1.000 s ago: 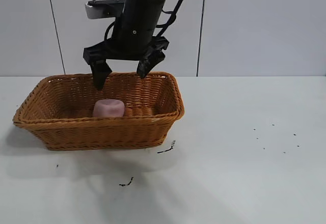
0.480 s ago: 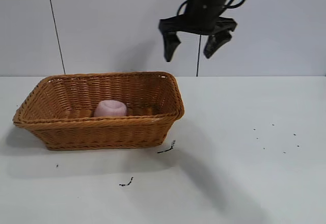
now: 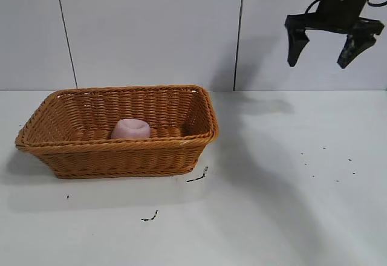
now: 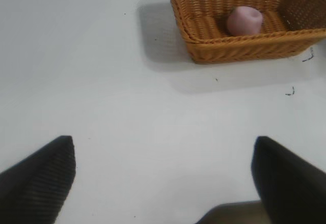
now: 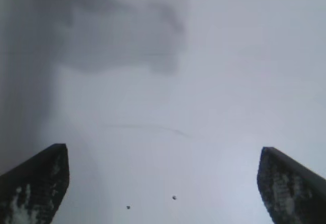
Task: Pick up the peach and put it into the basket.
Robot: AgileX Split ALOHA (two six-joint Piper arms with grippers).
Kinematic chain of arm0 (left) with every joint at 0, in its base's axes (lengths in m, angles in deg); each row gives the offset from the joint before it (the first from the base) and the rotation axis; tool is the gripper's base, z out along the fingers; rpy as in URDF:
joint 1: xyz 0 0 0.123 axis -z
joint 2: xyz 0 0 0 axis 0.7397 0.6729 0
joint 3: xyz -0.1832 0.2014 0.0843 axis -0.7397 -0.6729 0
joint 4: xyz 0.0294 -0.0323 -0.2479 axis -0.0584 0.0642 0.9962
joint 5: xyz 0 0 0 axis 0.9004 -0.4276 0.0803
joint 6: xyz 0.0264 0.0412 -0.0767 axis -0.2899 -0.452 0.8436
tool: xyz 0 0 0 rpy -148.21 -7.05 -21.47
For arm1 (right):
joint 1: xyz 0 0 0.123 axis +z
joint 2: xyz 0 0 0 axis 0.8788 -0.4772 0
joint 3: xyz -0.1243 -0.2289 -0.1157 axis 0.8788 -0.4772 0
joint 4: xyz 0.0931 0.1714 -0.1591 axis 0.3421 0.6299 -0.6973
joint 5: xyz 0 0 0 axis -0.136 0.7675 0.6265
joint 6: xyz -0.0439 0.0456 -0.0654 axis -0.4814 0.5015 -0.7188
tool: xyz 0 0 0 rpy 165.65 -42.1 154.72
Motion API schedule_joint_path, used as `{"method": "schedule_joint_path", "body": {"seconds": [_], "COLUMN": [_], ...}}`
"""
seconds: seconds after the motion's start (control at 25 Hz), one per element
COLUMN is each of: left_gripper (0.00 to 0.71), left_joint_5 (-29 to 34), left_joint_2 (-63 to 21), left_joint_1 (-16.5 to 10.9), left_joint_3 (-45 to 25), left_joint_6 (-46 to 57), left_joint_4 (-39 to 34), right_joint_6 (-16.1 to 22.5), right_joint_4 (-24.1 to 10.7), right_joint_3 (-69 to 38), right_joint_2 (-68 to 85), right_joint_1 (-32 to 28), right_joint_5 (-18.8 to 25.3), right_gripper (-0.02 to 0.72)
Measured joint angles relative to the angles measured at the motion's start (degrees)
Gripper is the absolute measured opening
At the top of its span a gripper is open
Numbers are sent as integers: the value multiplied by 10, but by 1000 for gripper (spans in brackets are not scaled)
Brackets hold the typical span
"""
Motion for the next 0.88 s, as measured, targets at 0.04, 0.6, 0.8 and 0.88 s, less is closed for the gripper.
{"method": "schedule_joint_path", "body": {"seconds": [0.04,0.6,0.8,0.88], "left_gripper": [692,692,692,692], "left_joint_5": [0,0,0,0], "left_joint_2": [0,0,0,0], "left_joint_1": [0,0,0,0], "left_joint_3": [0,0,0,0], "left_joint_6": [0,0,0,0], "left_joint_4": [0,0,0,0], "right_joint_6": [0,-11,-12,-12], "right_joint_4": [1,2,2,2], "right_joint_3": [-15,-480,-653,-722], "right_joint_2": [17,466,638,712], "right_joint_1": [0,0,0,0], "right_joint_5": [0,0,-4,-28], "right_gripper": [690,690,690,690]}}
